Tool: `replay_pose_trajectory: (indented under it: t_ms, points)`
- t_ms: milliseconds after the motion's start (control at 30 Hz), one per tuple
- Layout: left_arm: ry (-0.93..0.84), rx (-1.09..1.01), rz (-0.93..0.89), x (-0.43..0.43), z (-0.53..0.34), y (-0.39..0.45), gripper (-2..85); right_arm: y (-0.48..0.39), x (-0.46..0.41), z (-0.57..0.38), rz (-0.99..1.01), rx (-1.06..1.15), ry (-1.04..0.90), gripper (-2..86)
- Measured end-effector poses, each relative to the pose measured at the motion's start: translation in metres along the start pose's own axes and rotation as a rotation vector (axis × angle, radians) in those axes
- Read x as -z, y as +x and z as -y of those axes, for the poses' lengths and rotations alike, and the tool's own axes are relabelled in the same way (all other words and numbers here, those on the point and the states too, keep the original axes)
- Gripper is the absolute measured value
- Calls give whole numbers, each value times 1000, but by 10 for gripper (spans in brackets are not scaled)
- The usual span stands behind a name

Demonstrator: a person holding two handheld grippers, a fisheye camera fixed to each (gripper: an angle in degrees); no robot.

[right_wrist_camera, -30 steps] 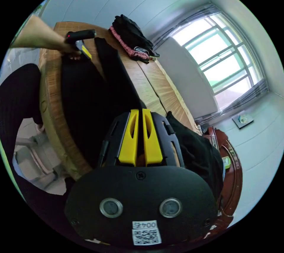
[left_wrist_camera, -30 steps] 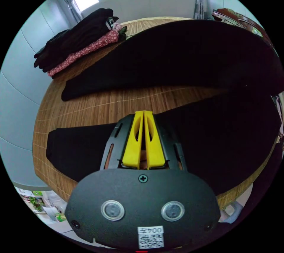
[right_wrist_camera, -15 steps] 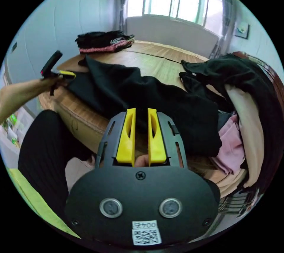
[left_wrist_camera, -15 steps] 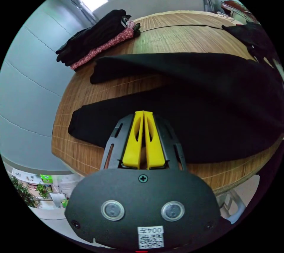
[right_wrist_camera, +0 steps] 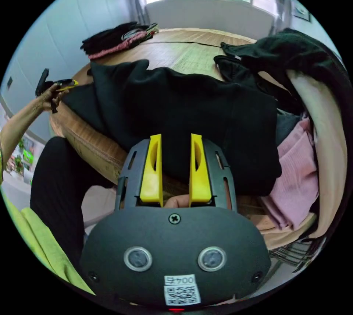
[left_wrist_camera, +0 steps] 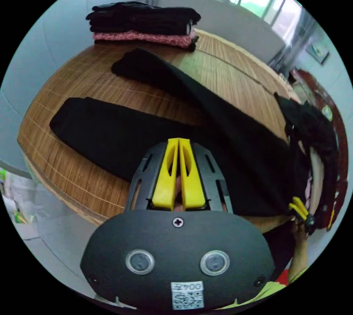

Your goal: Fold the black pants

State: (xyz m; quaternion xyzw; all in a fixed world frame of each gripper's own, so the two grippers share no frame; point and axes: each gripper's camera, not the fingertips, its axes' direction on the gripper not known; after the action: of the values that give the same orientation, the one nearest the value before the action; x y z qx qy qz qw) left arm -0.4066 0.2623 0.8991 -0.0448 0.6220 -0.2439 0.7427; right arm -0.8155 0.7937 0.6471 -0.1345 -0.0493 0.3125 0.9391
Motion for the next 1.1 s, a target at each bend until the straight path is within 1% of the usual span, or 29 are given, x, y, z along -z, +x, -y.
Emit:
replay_pose_trajectory:
  t_ms: [33, 67, 100, 200, 233, 333, 367, 433, 533, 567, 633, 733, 767, 900, 967, 1000, 1033, 1067, 1100]
  points:
    - [0, 37, -38, 2, 8, -6, 46, 8, 1, -8, 7, -52, 47, 107]
    - [-9, 100, -100, 4, 24, -17, 84, 9, 0, -11, 1, -63, 60, 106]
    - [-16, 158, -156, 4, 42, -27, 113, 7, -1, -14, -17, -57, 67, 104]
    - [-17, 261, -241, -4, 84, -41, 144, -1, -4, -21, -85, -20, 95, 104]
    - [-18, 269, -237, -6, 92, -42, 146, -3, -5, -22, -99, -9, 102, 103]
    - [-40, 289, -138, -23, 126, -43, 151, 1, -7, -24, -87, -10, 109, 102]
    - [-52, 297, -109, -32, 136, -44, 151, 2, -8, -24, -83, -12, 111, 102]
    - [-56, 315, -116, -44, 145, -47, 145, 5, -10, -24, -81, -15, 120, 101]
    - [-44, 326, -181, -59, 153, -54, 98, 7, -12, -26, -80, -13, 131, 101]
    - [-33, 297, -213, -61, 155, -55, 58, 7, -13, -26, -79, -13, 132, 101]
    - [-7, 287, -286, -55, 156, -59, 43, 7, -13, -28, -80, -14, 134, 101]
    - [100, 291, -332, -19, 139, -68, 31, 5, -14, -30, -88, -16, 137, 101]
    - [159, 296, -340, 5, 123, -72, 28, 4, -14, -30, -90, -17, 138, 101]
    - [280, 334, -274, 71, 41, -105, 24, 2, -15, -32, -101, -24, 138, 101]
    - [272, 410, -247, 67, 8, -134, 26, 1, -16, -32, -103, -29, 138, 101]
    - [212, 500, -311, 48, -9, -158, 27, 1, -16, -32, -105, -30, 138, 101]
    - [173, 547, -365, 37, -16, -171, 28, 0, -16, -32, -108, -30, 138, 101]
    - [101, 624, -469, 15, -28, -192, 28, 0, -16, -32, -109, -30, 138, 101]
    - [89, 707, -528, 4, -42, -209, 28, -1, -17, -32, -110, -31, 137, 101]
